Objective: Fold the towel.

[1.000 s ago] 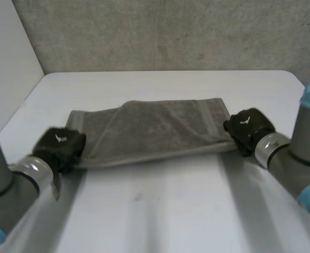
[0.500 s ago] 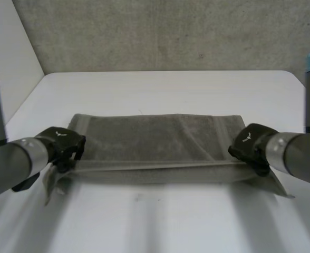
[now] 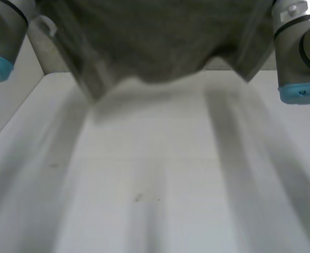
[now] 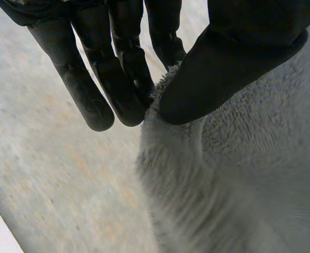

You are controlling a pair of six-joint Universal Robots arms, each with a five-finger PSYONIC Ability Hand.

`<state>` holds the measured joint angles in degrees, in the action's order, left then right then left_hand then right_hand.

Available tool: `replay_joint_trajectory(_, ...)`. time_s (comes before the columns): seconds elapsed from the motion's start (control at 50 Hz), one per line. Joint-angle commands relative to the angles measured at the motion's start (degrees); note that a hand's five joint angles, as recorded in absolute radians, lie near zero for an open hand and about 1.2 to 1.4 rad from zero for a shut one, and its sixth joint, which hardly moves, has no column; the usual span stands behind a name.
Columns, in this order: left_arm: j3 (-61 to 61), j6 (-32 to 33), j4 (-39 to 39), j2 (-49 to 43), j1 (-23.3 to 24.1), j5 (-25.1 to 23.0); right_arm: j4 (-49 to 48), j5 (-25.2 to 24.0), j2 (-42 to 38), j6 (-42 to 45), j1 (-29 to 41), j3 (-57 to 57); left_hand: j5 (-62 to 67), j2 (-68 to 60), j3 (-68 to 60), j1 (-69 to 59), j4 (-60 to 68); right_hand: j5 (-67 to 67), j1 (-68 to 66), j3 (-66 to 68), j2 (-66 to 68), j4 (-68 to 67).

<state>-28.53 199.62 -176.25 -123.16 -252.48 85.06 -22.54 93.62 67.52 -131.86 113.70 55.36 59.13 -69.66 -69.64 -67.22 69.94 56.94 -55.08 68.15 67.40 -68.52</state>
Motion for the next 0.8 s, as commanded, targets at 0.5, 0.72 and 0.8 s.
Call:
replay_joint_trajectory(0.5,-53.0,10.2,-1.3,-0.9,-4.6,-1.2,30.3,-7.5,-5.9,-0.6,-3.8,28.8,-15.4,15.9,15.9,13.5,-16.2,13.1,-24.9,11.9,12.6,-11.5)
replay_joint_trajectory(0.72,-60.8,10.2,-1.6,6.1,-5.0,-3.0,27.1,-7.8,-5.5,-5.7,-4.6,33.1,-32.5,33.0,33.0,30.6,-33.3,13.1,-24.9,11.9,12.6,-11.5)
replay_joint_trajectory(0.8,-63.5,9.9,-2.8,8.5,-5.5,-3.0,26.8,-8.8,-5.5,-5.9,-5.3,33.8,-32.5,33.0,33.0,30.6,-33.3,13.1,-24.9,11.9,12.6,-11.5)
